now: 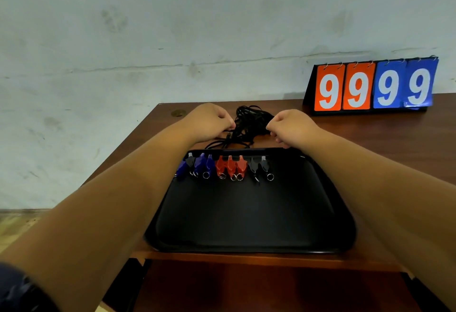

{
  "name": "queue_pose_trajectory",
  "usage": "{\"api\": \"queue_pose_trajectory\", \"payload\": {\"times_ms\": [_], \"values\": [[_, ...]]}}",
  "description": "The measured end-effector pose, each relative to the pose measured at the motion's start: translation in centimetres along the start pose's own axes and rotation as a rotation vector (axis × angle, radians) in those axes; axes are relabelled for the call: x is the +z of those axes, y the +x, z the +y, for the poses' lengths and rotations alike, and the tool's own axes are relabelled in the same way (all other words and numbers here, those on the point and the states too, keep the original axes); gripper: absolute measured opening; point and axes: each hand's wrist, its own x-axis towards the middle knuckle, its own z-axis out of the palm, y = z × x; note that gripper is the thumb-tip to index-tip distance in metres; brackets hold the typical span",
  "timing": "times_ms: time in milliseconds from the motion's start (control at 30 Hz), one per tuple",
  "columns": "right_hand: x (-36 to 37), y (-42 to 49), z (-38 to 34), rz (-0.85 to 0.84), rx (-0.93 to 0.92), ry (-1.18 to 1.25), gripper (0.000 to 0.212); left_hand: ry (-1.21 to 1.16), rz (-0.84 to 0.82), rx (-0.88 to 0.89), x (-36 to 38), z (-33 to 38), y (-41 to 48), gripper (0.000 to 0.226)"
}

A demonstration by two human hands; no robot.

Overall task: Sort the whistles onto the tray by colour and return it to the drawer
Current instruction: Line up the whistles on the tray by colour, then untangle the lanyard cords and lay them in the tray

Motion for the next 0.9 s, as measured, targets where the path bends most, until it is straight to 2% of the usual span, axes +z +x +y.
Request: {"api": "queue_pose_trajectory", "payload": {"times_ms": [167,267,333,400,433,533,567,667,767,900], "values": [[0.5,1.6,0.2,-0.015,-0.047,-0.093,0.023,0.119,-0.048,0.023,1.1,-0.5,2.5,0.017],[0.9,2.5,0.5,-0.021,-0.06,-0.091,0.013,0.231,-0.06,0.004,2.1,-0.3,3.7,0.049],[1.3,3.1,0.8,-0.009,-0.078,-0.11,0.017,0.221,0.025,-0.046,2.8,-0.2,4.5,0.072],[1.6,3.5,1.1,0.003,-0.075,-0.104,0.023,0.169,0.087,-0.111,3.3,-0.1,5.1,0.082],[1.8,3.6,1.2,0.006,-0.071,-0.099,0.025,0.172,0.065,-0.114,3.4,-0.1,5.5,0.076],[2.0,3.8,1.5,0.006,-0.063,-0.069,0.027,0.159,0.043,-0.071,3.6,-0.3,6.3,0.022],[1.9,3.7,1.5,0.006,-0.06,-0.049,0.028,0.101,0.075,-0.055,3.5,-0.2,6.4,0.013],[1.1,3.2,0.8,0.02,-0.08,0.007,0.041,-0.098,0.141,0.027,2.9,0.9,6.1,0.01],[-0.4,2.2,-0.7,0.012,-0.147,0.068,0.058,-0.172,0.162,0.091,1.3,3.2,5.0,0.013],[-2.3,0.5,-3.0,-0.068,-0.176,0.13,0.061,-0.358,0.189,0.115,-1.5,6.0,3.4,0.014]]}}
